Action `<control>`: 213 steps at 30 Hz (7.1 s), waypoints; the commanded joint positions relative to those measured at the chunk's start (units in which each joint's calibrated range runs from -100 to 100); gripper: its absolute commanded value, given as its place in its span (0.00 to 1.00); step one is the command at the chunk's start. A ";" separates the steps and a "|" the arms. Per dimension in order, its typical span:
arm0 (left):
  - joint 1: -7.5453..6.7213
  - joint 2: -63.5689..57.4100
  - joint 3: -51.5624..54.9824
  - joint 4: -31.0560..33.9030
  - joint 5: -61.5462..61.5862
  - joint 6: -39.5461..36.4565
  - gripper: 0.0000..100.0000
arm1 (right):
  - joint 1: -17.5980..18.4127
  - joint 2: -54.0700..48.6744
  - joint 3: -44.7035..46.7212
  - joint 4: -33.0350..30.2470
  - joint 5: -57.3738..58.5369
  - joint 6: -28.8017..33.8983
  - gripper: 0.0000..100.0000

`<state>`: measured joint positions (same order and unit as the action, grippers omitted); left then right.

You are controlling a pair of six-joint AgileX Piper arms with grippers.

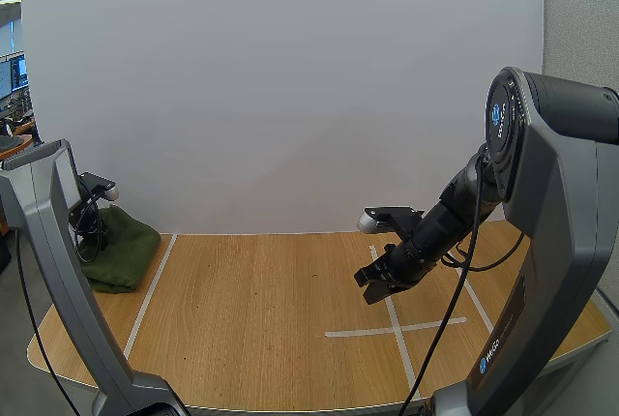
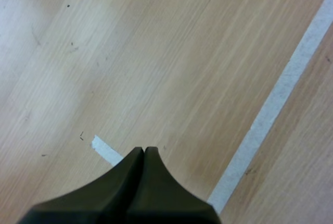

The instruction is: Fold the towel

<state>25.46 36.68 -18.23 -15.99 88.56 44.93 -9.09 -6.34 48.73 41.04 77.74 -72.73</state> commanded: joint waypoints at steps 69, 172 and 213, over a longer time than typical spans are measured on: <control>0.06 -24.14 -0.60 -2.63 11.44 0.26 1.00 | 0.13 -6.76 0.13 -0.17 1.29 0.08 0.00; 0.06 -88.09 49.29 -18.19 -35.43 -27.23 0.00 | 9.46 -92.42 39.04 -13.89 -67.79 27.68 0.00; -22.03 -101.05 65.07 14.83 -59.98 -51.54 0.00 | 9.40 -93.66 51.27 -12.11 -58.56 28.01 0.00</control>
<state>5.82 -58.76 38.17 -12.69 33.63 5.89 0.23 -99.59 100.00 28.64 19.51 -44.58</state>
